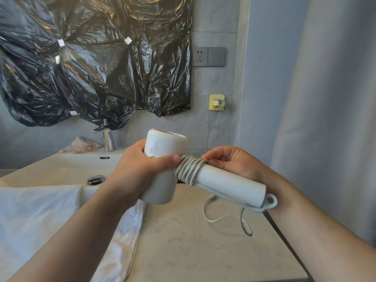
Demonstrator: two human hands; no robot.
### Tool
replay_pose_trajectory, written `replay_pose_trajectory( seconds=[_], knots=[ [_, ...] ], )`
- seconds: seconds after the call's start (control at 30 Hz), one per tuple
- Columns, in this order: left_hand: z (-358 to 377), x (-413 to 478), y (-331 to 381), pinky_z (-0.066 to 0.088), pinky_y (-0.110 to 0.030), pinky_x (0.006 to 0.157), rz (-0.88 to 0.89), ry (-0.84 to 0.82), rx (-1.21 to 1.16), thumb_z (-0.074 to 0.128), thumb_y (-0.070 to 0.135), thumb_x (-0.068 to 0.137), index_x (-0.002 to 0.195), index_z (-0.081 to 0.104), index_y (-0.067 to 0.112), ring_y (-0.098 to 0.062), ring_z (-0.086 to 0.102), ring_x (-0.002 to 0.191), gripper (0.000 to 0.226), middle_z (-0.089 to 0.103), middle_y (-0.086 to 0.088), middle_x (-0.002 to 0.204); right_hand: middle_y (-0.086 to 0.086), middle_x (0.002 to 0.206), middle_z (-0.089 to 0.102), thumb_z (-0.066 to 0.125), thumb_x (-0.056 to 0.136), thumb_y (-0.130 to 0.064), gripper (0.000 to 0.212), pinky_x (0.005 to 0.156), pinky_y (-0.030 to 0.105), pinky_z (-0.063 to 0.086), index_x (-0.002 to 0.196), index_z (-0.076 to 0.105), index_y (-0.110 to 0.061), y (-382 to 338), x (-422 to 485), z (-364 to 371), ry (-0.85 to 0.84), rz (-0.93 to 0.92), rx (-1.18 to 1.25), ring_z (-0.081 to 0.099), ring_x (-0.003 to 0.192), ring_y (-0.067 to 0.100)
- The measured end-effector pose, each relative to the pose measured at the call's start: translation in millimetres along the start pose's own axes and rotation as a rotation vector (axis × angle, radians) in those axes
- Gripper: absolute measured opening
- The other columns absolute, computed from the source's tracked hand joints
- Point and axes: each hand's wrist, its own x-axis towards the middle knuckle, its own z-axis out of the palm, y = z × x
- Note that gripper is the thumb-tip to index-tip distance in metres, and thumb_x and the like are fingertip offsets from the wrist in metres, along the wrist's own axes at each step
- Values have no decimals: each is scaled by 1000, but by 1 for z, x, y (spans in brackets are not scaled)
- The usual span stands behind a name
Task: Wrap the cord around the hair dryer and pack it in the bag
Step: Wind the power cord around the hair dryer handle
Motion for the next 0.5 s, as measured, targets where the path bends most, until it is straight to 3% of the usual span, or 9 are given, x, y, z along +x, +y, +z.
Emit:
replay_pose_trajectory(
  seconds=[0.1, 0.17, 0.23, 0.27, 0.37, 0.5],
  knots=[
    [4, -1, -2, 57, -41, 61, -60, -26, -82, 84, 40, 48, 101, 68, 4, -29, 69, 72, 66, 72, -20, 87, -6, 74, 76, 94, 35, -40, 40, 58, 18, 55, 69, 80, -24, 11, -2, 2, -47, -13, 194, 71, 67, 5],
    [7, -1, -2, 56, -39, 59, -92, -24, -131, 84, 38, 51, 99, 68, 5, -28, 68, 71, 61, 71, -17, 84, 1, 79, 74, 92, 50, -28, 35, 47, 23, 53, 82, 80, -18, 26, -4, 6, -85, -19, 471, 68, 61, 15],
    [11, -2, -3, 55, -37, 59, -124, -1, -184, 82, 34, 59, 97, 69, 6, -28, 67, 70, 49, 71, -15, 81, 4, 74, 65, 71, 74, -17, 18, 39, 19, 39, 90, 78, -19, 35, -3, 17, -74, -25, 685, 55, 50, 12],
    [13, -2, -4, 55, -37, 60, -142, 18, -202, 79, 35, 62, 98, 69, 6, -28, 66, 71, 47, 70, -15, 82, 1, 70, 59, 61, 80, -15, 20, 38, 16, 33, 90, 77, -21, 39, 0, 21, -33, -21, 725, 47, 47, 8],
    [18, -2, -10, 55, -41, 65, -232, 95, -274, 78, 41, 63, 105, 69, 7, -30, 66, 75, 55, 71, -17, 88, -6, 67, 49, 50, 88, -7, 29, 39, 14, 19, 89, 72, -26, 39, 5, 35, 89, -35, 719, 31, 45, 2],
    [24, -4, -12, 56, -42, 65, -256, 210, -299, 85, 37, 61, 105, 69, 8, -27, 67, 73, 55, 73, -15, 86, -6, 64, 44, 51, 93, -1, 21, 38, 15, 17, 91, 63, -18, 39, 4, 45, 294, -62, 575, 26, 44, 3]
  ],
)
